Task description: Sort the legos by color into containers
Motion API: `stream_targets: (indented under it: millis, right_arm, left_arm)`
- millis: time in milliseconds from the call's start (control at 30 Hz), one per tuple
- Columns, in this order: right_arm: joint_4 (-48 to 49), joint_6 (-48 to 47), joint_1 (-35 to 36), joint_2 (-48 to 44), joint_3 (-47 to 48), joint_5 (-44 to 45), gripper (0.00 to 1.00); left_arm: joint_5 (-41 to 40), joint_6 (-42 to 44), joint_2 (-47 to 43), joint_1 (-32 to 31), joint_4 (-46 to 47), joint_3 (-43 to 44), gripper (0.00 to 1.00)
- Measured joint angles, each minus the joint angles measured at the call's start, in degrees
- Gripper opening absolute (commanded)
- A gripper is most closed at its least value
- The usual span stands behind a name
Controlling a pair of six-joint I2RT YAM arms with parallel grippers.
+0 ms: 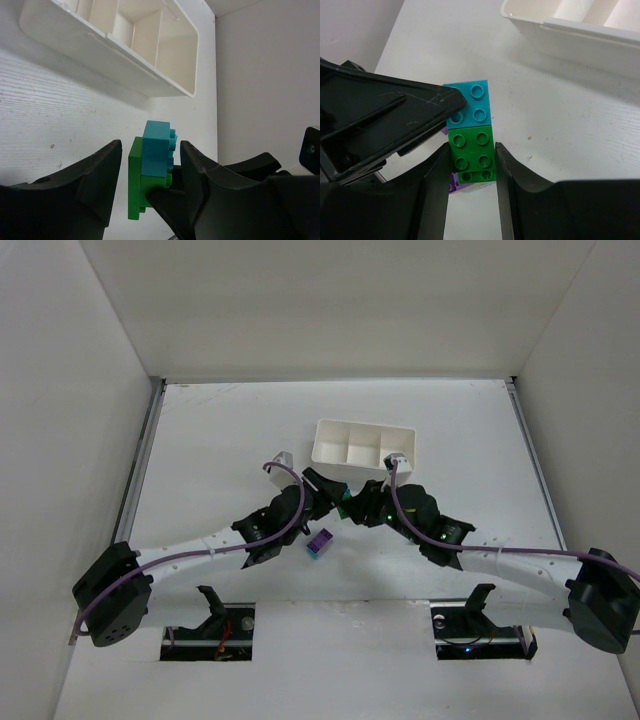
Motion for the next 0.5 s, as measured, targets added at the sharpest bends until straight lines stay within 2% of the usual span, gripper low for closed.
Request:
stream_targets:
  millis: [333,500]
  right_arm:
    - [0.11,0.0,-0.2,-0.17,-0.02,0.0,0.31]
    - [0.28,0.0,-0.26,-0.17,-0.04,-0.02,0.3]
  left_arm:
    - [-0.87,-0.61,-0.09,0.0,1.36,-0.81,0.39]
    - [-0.96,-0.76,-0.11,0.0,2.27,-1.22,0.28]
